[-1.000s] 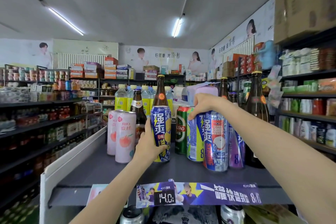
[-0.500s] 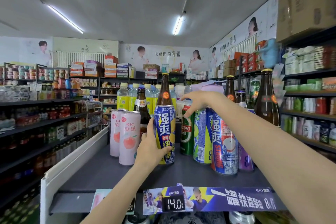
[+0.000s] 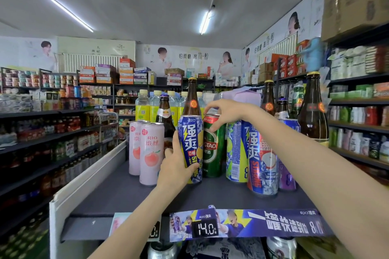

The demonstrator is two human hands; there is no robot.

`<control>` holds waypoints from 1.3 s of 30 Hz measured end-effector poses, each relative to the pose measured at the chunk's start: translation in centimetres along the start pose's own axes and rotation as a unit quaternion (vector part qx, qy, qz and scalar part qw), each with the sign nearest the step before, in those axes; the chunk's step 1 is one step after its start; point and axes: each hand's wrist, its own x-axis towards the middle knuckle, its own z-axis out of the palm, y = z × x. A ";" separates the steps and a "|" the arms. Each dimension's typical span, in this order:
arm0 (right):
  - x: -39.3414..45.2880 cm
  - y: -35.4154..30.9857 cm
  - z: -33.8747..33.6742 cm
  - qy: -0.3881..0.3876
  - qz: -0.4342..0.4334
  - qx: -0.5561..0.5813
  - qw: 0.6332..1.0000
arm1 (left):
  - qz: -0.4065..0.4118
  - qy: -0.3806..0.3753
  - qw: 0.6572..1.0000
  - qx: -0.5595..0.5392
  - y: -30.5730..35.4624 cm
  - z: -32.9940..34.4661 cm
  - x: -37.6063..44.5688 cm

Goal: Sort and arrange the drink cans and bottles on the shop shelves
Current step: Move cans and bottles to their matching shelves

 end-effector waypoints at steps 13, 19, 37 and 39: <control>-5.6 -2.4 -0.8 -0.006 -0.057 -0.027 0.998 | -0.005 -0.016 1.000 -0.005 0.2 -0.2 0.1; -8.5 -4.9 1.4 0.028 -0.067 -0.001 0.997 | -0.007 -0.033 0.999 0.000 0.7 -1.5 -0.3; -29.6 -8.2 3.4 0.057 0.096 0.193 0.975 | 0.200 -0.031 0.975 -0.095 -3.1 2.3 -24.3; -32.8 -8.1 6.6 0.046 0.109 0.216 0.969 | 0.164 -0.081 0.981 -0.072 -4.6 4.7 -26.2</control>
